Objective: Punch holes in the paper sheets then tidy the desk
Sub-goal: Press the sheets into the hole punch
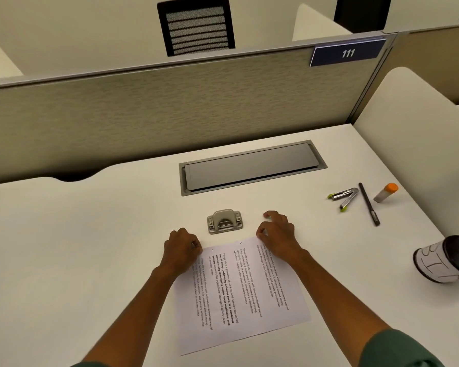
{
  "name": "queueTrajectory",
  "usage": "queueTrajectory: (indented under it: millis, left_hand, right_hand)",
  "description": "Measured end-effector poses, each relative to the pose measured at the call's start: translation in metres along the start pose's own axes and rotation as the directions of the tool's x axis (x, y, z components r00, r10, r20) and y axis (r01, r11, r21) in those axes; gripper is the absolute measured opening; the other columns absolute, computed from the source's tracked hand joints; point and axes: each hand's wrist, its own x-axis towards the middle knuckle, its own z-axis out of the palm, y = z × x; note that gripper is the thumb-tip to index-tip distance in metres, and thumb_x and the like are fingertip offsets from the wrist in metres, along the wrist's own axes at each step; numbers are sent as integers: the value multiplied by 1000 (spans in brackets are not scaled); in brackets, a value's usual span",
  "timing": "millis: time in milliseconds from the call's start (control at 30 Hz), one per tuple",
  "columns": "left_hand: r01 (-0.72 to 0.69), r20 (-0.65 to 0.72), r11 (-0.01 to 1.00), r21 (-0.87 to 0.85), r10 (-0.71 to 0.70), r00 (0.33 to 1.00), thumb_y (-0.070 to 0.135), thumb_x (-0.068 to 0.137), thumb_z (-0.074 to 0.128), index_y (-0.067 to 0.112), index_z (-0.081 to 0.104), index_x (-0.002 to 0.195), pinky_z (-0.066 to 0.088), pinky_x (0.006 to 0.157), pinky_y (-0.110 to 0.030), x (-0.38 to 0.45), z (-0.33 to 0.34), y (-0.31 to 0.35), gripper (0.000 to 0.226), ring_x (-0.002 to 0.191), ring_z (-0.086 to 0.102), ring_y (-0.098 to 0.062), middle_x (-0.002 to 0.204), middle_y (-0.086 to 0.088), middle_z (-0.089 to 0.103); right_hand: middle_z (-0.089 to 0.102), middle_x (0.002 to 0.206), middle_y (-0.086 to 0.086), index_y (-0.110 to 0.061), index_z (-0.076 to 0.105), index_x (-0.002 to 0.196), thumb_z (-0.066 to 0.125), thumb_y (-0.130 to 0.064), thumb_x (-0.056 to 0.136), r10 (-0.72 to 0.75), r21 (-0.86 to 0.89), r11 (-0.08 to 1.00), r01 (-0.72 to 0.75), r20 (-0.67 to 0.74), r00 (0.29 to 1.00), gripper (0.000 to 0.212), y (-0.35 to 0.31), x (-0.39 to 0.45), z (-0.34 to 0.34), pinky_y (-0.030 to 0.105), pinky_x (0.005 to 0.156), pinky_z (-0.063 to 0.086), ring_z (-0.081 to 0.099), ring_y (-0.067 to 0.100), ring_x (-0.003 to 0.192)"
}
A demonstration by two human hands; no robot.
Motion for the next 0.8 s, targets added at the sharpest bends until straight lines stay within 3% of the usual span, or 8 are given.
queueTrajectory:
  millis: [433, 800]
  left_hand:
    - [3, -15, 1000, 18, -2, 1000, 24, 86, 66, 18, 67, 80, 41, 70, -29, -64, 15, -5, 9, 87, 51, -18, 89, 1, 60]
    - [74, -62, 997, 28, -72, 995, 22, 88, 61, 15, 65, 84, 45, 78, -37, -124, 18, -21, 9, 91, 51, -21, 91, 0, 60]
  right_hand:
    - [38, 144, -5, -22, 70, 99, 56, -29, 93, -19, 19, 1000, 20, -52, 998, 17, -3, -55, 19, 36, 105, 27, 31, 18, 132]
    - [42, 141, -3, -20, 71, 99, 55, -26, 94, -74, 53, 995, 80, -103, 992, 17, -20, -92, 46, 36, 105, 26, 35, 17, 130]
